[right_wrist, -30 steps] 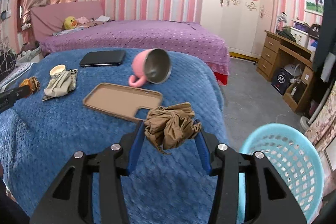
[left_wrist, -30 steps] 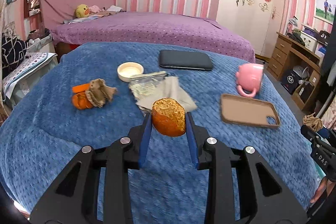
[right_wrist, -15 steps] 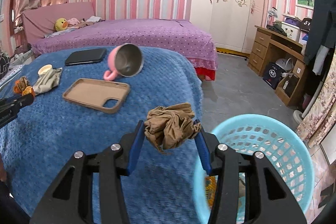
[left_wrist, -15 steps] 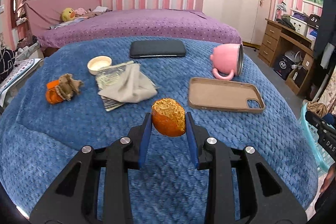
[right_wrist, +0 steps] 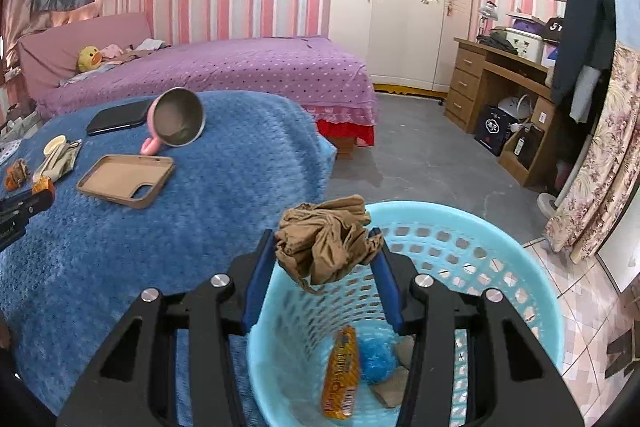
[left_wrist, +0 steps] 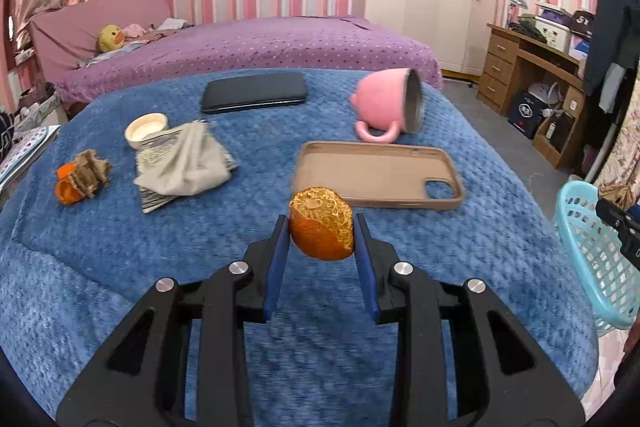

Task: Collect trash
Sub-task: 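Carry the orange peel and brown paper over the light-blue basket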

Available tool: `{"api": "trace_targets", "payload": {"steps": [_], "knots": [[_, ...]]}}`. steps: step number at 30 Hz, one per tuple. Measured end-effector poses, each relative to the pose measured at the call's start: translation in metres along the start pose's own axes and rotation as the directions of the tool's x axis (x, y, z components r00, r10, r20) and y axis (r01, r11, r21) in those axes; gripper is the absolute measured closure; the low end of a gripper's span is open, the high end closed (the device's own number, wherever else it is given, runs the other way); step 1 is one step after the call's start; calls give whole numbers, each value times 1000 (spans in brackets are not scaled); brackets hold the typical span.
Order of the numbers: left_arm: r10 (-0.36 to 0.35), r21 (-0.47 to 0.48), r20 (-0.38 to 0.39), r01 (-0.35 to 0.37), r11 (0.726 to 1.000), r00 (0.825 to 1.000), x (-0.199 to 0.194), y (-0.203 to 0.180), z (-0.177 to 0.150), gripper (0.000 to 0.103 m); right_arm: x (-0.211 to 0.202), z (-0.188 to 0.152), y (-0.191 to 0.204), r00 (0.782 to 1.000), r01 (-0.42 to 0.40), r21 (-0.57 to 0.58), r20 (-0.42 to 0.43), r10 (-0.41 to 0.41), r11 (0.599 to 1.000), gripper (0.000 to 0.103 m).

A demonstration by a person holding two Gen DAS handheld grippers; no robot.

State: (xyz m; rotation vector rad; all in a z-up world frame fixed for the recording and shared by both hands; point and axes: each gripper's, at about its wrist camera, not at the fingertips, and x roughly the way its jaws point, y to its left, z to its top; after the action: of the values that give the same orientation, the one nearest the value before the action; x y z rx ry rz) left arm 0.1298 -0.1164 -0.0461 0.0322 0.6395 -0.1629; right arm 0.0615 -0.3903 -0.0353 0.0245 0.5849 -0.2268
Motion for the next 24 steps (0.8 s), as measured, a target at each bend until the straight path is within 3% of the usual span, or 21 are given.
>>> {"api": "trace_targets", "payload": {"steps": [10, 15, 24], "knots": [[-28, 64, 57, 24, 998, 998, -14, -50, 11, 72, -1, -3, -38, 999, 37, 56, 13, -38, 998, 56], [-86, 63, 49, 83, 995, 995, -16, -83, 8, 72, -1, -7, -58, 996, 85, 65, -2, -85, 994, 56], [-200, 165, 36, 192, 967, 979, -24, -159, 2, 72, -2, -17, -107, 990, 140, 95, -31, -138, 985, 56]]}}
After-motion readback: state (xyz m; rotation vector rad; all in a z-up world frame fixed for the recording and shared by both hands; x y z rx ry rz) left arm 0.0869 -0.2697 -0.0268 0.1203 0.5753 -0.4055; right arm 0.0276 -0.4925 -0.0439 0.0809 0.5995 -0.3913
